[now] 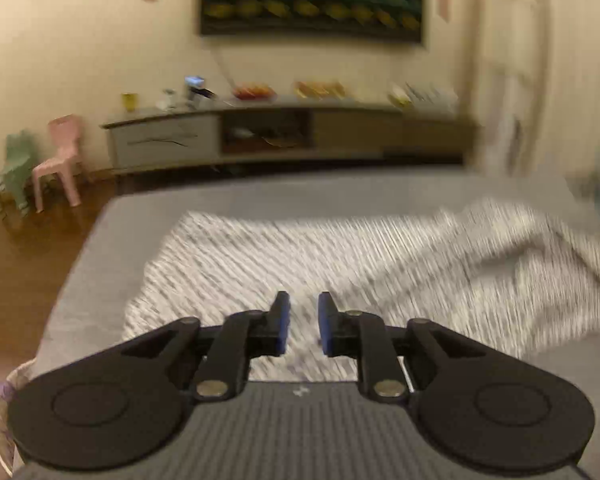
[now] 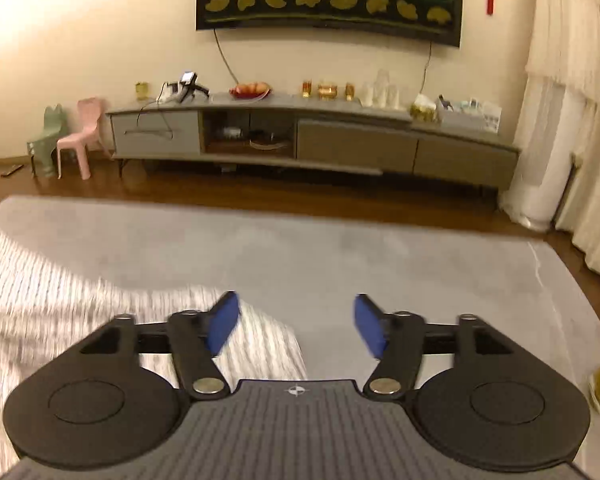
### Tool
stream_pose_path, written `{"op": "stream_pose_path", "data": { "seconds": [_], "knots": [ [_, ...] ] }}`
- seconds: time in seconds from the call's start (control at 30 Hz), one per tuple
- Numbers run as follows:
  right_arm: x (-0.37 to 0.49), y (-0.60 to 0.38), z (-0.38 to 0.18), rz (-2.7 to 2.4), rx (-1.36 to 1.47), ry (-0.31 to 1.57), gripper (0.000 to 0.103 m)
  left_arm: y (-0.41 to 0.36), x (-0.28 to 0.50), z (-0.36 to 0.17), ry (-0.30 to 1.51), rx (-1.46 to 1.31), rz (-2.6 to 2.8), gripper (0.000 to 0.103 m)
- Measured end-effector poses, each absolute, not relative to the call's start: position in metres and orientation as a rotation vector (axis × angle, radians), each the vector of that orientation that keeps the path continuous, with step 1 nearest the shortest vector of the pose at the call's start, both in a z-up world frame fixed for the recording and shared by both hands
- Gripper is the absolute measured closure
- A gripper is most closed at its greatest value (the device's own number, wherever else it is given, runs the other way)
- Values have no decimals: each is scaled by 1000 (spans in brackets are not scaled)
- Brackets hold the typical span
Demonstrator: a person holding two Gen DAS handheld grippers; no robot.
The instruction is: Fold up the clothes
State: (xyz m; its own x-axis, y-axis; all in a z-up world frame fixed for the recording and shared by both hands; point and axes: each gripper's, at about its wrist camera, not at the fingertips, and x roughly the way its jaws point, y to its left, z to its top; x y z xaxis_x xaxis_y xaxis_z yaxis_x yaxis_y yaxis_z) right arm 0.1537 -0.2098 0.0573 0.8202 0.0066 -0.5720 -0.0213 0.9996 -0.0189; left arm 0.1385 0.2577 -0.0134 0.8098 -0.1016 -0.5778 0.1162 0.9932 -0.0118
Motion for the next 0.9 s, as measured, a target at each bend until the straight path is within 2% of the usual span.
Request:
{"op": "stream_pose_path", "data": {
  "seconds": [0.1, 0.23, 0.47, 0.53, 0.57, 0.6, 0.67, 0.83, 0.87, 0.9],
  "knots": [
    [116, -243, 37, -63, -44, 654, 18, 257, 185, -27, 700, 82, -2, 85],
    [85, -263, 18, 24, 6, 732, 18, 238, 249, -57, 806, 223, 46, 83],
    [68, -210, 7, 368, -129, 831, 15, 238, 324, -92, 963, 270, 41, 83],
    [68, -199, 1, 385, -189, 862, 34, 241, 335, -103, 1002, 297, 47, 83],
    [70, -198, -1, 374, -213, 887, 71, 244, 340, -106, 1002, 309, 56, 83],
    [73, -198, 0, 362, -247, 891, 94, 247, 343, -106, 1003, 311, 68, 83],
    [85, -211, 15, 310, -296, 855, 98, 254, 350, -106, 1011, 309, 107, 83],
    [152, -279, 70, -22, -318, 717, 98, 273, 361, -106, 1023, 314, 254, 83],
    [171, -296, 77, -117, -301, 688, 96, 277, 361, -104, 1018, 295, 263, 83],
    [189, -311, 80, -189, -260, 667, 86, 281, 359, -99, 1003, 277, 271, 83]
  ]
}}
